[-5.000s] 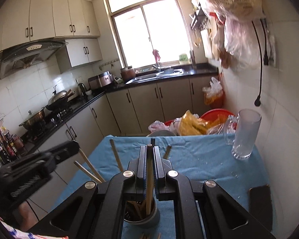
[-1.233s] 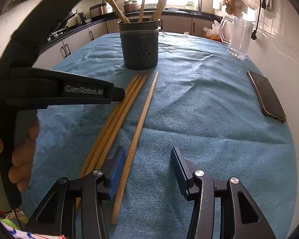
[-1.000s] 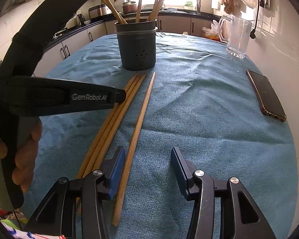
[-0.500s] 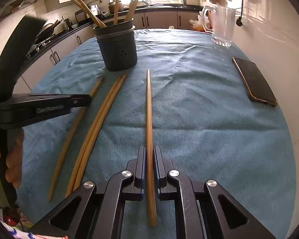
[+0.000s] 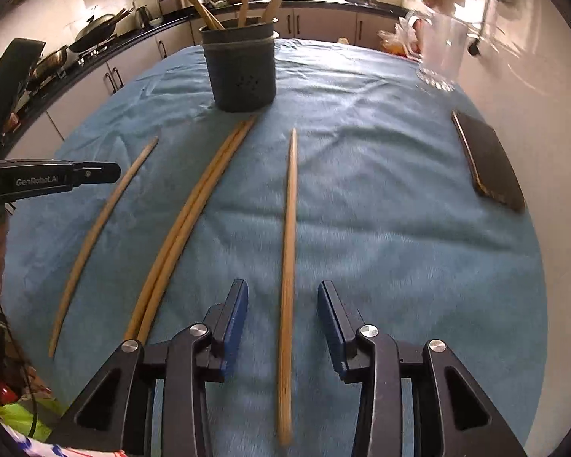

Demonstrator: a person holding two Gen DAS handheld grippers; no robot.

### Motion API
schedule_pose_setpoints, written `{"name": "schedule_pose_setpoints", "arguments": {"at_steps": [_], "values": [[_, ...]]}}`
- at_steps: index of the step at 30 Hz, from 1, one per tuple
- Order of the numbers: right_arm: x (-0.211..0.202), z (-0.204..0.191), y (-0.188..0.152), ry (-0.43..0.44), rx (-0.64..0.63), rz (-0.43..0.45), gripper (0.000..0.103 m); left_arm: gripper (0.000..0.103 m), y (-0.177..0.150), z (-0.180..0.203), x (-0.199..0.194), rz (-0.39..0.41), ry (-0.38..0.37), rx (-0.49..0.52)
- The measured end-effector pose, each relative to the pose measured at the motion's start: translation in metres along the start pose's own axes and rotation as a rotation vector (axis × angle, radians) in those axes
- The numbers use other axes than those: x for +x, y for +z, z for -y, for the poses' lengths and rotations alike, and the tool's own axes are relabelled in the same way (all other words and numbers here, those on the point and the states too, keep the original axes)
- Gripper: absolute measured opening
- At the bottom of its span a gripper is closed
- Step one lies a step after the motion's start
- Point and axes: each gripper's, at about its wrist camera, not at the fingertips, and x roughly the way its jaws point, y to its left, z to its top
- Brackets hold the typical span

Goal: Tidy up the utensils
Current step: 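Close the left gripper on a chopstick while the right gripper grasps another, then lift the left gripper's chopstick above the black cup while the right gripper carries its own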

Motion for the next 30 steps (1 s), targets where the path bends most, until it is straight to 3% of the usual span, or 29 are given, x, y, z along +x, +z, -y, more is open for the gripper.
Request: {"name": "schedule_pose_setpoints", "arguments": {"at_steps": [2, 7, 17, 24, 30], "values": [[0.008, 0.004, 0.012, 0.011, 0.007, -0.012, 0.030, 0.007, 0.006, -0.001, 0.005, -0.011, -0.009, -0.017], [0.032, 0.016, 0.045, 0.008, 0.017, -0.032, 0.027, 0.007, 0.017, -0.001, 0.017, -0.034, -0.041, -0.036], [0.065, 0.016, 0.100, -0.021, -0.015, -0.063, 0.017, 0.008, 0.036, 0.002, 0.033, -0.038, -0.034, -0.032], [0.069, 0.012, 0.106, -0.019, 0.005, -0.033, 0.006, 0.008, 0.041, 0.005, 0.036, -0.019, -0.038, -0.034], [0.046, 0.021, 0.106, 0.005, 0.064, 0.041, 0.006, 0.007, 0.036, 0.000, 0.023, 0.014, -0.044, -0.067]]}}
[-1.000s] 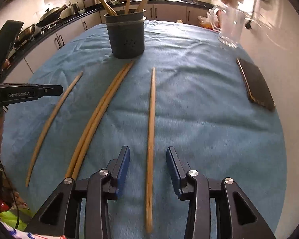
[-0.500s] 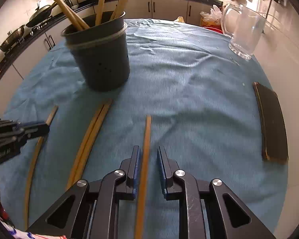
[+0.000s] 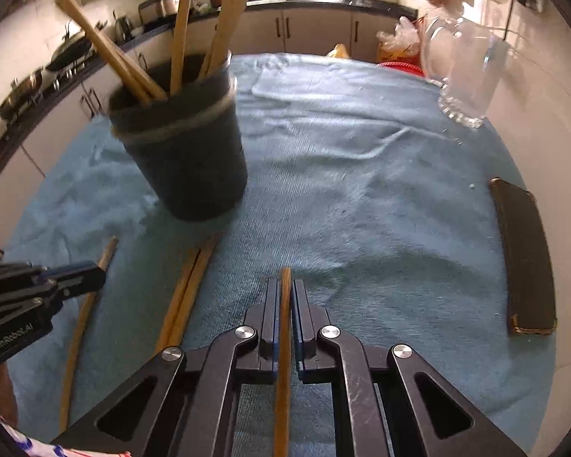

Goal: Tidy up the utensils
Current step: 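Lift the left gripper's chopstick above the black cup while the right gripper carries its own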

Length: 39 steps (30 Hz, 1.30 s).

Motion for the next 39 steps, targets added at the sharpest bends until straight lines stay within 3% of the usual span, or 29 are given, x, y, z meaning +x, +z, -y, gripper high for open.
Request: {"name": "schedule_pose_setpoints", "arguments": {"at_steps": [13, 24, 29, 32, 39], "values": [[-0.123, -0.010, -0.011, 0.035, 0.031, 0.288, 0.006, 0.006, -0.024, 0.022, -0.122, 0.285, -0.034, 0.052], [-0.187, -0.013, -0.039, 0.046, 0.028, 0.416, 0.006, 0.006, -0.061, 0.041, -0.185, 0.444, -0.015, 0.130], [-0.193, -0.015, -0.043, 0.066, 0.022, 0.422, 0.006, 0.007, -0.055, 0.034, -0.157, 0.347, -0.021, 0.118], [-0.192, -0.014, -0.041, 0.074, 0.026, 0.415, 0.006, 0.009, -0.039, 0.023, -0.112, 0.213, -0.045, 0.090], [-0.179, -0.005, -0.031, 0.102, 0.046, 0.385, 0.006, 0.011, 0.000, 0.015, -0.015, 0.014, 0.029, 0.095]]}}
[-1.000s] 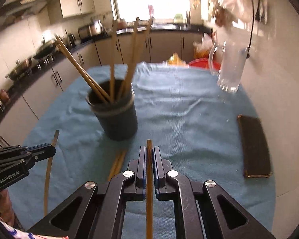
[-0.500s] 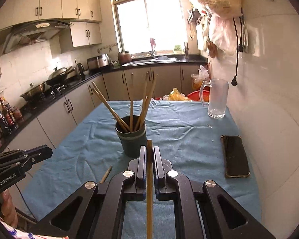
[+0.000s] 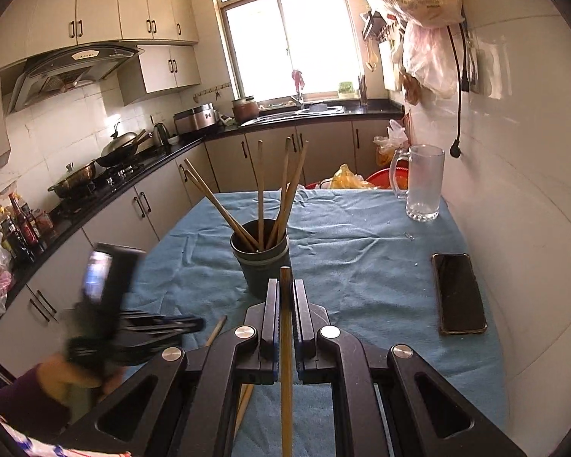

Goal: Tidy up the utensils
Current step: 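Lift the left gripper's chopstick above the black cup while the right gripper carries its own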

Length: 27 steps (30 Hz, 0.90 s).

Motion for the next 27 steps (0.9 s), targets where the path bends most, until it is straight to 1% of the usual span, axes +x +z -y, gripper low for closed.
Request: {"name": "schedule_pose_setpoints", "arguments": {"at_steps": [1, 2, 3, 4, 5, 6, 8, 9, 10, 11, 14, 18, 27], "values": [[0.003, 0.001, 0.001, 0.002, -0.002, -0.005, 0.006, 0.013, 0.002, 0.000, 0.008, -0.013, 0.003, 0.006], [0.006, 0.001, 0.001, 0.003, -0.004, -0.008, 0.006, 0.020, 0.005, 0.002, 0.015, -0.026, 0.005, 0.015], [0.008, 0.001, 0.001, 0.005, -0.006, -0.011, 0.006, 0.025, 0.008, 0.004, 0.022, -0.041, 0.012, 0.028], [0.010, 0.002, 0.002, 0.007, -0.007, -0.014, 0.006, 0.031, 0.012, 0.006, 0.031, -0.056, 0.029, 0.039], [0.012, 0.002, 0.002, 0.009, -0.007, -0.015, 0.006, 0.031, 0.014, 0.006, 0.036, -0.065, 0.044, 0.042], [0.014, 0.003, 0.003, 0.011, -0.007, -0.017, 0.006, 0.031, 0.016, 0.007, 0.039, -0.057, 0.057, 0.046], [0.018, 0.004, 0.004, 0.017, -0.006, -0.019, 0.006, 0.031, 0.019, 0.008, 0.040, -0.056, 0.066, 0.048], [0.019, 0.004, 0.004, 0.019, -0.004, -0.021, 0.006, 0.030, 0.019, 0.008, 0.041, -0.059, 0.062, 0.048], [0.022, 0.005, 0.004, 0.023, -0.001, -0.022, 0.006, 0.010, 0.019, 0.007, 0.041, -0.054, 0.064, 0.049], [0.023, 0.006, 0.004, 0.025, 0.001, -0.023, 0.006, 0.007, 0.018, 0.007, 0.039, -0.055, 0.065, 0.049], [0.025, 0.007, 0.003, 0.028, 0.006, -0.025, 0.006, 0.007, 0.013, 0.000, 0.029, -0.031, 0.063, 0.022], [0.020, 0.008, 0.004, 0.030, 0.015, -0.014, 0.006, 0.007, 0.006, 0.001, -0.007, 0.053, 0.048, 0.005], [-0.016, -0.005, 0.003, 0.028, 0.005, 0.056, 0.006, 0.007, -0.023, 0.010, -0.125, 0.334, -0.002, 0.009]]}}
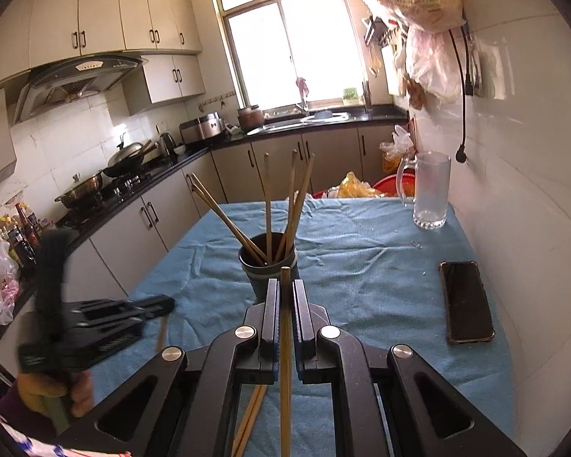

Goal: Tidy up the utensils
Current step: 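Lift the left gripper's chopstick above the black cup while the right gripper carries its own, then open the left gripper into the cup while the right gripper drops its chopstick in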

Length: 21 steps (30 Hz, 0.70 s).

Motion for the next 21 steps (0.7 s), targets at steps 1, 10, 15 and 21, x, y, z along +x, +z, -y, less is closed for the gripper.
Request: {"name": "schedule_pose_setpoints", "arguments": {"at_steps": [1, 10, 15, 21], "values": [[-0.006, -0.003, -0.001, -0.002, -0.007, 0.009, 0.006, 0.007, 0.000, 0.001, -0.012, 0.028, -0.006, -0.003], [-0.043, -0.023, -0.004, 0.012, -0.047, 0.062, 0.006, 0.007, -0.014, 0.009, -0.091, 0.223, 0.020, -0.006], [-0.051, -0.029, 0.001, 0.011, -0.065, 0.084, 0.006, 0.007, -0.011, 0.017, -0.115, 0.291, 0.017, 0.001], [-0.053, -0.033, 0.008, 0.009, -0.085, 0.098, 0.006, 0.007, 0.004, 0.026, -0.125, 0.327, -0.002, 0.013]]}}
